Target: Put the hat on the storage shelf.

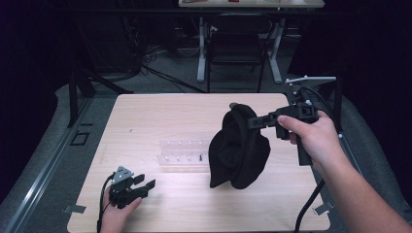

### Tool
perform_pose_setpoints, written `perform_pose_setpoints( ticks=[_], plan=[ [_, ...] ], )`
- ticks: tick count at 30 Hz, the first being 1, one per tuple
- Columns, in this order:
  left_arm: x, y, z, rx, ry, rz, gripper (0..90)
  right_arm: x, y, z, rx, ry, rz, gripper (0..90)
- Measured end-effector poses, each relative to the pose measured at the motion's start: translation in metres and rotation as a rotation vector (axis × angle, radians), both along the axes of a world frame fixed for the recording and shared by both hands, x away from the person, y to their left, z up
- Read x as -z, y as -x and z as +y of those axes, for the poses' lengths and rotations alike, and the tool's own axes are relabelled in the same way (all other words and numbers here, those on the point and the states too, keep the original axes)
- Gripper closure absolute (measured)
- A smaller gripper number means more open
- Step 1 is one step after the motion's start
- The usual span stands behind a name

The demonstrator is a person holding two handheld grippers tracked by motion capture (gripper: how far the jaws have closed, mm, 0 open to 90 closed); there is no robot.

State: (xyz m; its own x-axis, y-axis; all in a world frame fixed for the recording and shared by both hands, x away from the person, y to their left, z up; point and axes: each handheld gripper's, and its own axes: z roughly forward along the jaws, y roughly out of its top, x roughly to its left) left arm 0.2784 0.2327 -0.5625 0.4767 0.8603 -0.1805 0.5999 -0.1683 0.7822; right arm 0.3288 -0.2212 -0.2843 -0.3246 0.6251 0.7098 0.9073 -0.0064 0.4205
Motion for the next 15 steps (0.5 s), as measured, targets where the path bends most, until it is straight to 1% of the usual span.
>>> perform_pose_setpoints(
  ticks=[1,3,7,8,11,12,14,15],
  plan=[
    [0.001,0.0,0.0,-0.006,-0.003,-0.008,46.5,0.0,-0.001,0.001,0.002,-0.004,0.001,88.4],
    [0.001,0.0,0.0,-0.001,-0.01,-0.004,46.4,-0.001,-0.004,0.003,0.006,-0.005,-0.001,88.4],
    [0.001,-0.001,-0.001,0.005,-0.008,-0.005,44.8,-0.001,-0.007,0.005,0.005,-0.003,-0.001,88.4],
    [0.001,-0.001,-0.001,0.012,0.003,-0.01,44.1,-0.002,-0.009,0.007,0.01,-0.004,-0.004,88.4],
    [0.0,0.0,-0.001,0.02,0.009,-0.015,42.8,-0.003,-0.011,0.008,0.01,0.0,-0.008,88.4],
    [0.0,0.0,-0.002,0.024,-0.007,-0.015,41.5,-0.004,-0.013,0.01,0.011,0.001,-0.012,88.4],
    [0.0,0.0,-0.002,0.031,-0.01,0.001,42.4,-0.005,-0.015,0.012,0.019,-0.001,-0.016,88.4],
    [-0.001,0.001,-0.002,0.033,-0.014,0.002,44.5,-0.006,-0.017,0.013,0.014,-0.001,-0.017,88.4]
  ],
)
